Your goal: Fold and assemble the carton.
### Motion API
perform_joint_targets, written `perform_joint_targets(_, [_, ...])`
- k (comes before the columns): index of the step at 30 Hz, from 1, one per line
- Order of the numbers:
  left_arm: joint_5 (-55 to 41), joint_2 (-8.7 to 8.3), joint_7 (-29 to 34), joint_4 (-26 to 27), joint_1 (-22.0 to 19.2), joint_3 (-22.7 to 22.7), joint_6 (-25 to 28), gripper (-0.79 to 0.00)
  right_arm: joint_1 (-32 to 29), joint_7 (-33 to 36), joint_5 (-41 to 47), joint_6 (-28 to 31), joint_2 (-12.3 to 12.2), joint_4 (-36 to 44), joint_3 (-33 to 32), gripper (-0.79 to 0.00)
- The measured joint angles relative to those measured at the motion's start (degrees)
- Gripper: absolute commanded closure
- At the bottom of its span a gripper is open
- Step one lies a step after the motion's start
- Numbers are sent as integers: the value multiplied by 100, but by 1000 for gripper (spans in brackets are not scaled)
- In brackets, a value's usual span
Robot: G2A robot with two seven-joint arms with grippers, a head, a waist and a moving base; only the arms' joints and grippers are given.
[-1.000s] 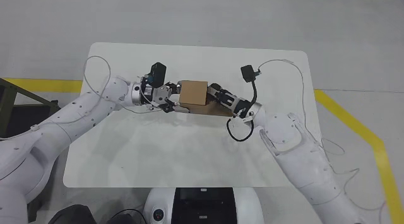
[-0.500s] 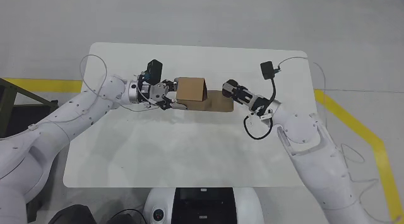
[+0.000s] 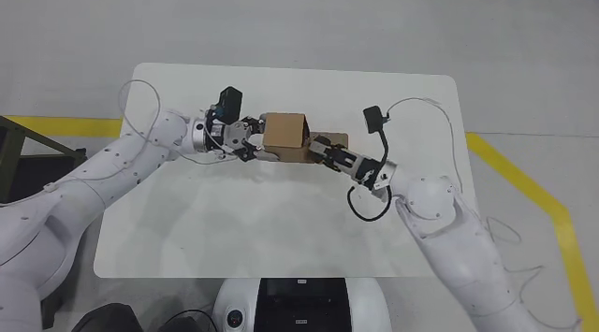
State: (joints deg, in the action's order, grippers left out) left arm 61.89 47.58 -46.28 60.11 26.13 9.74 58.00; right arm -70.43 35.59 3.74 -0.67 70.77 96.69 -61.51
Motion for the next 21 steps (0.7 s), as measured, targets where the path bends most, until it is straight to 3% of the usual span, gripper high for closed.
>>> perform_joint_targets(10, [47, -15, 0, 24, 46, 0, 0, -163, 234, -66, 50, 61, 72, -208, 252, 0])
perform_joint_targets(21, [-77, -40, 0, -164, -12, 0, 0, -166, -189, -225, -182, -258, -93, 316, -583, 0])
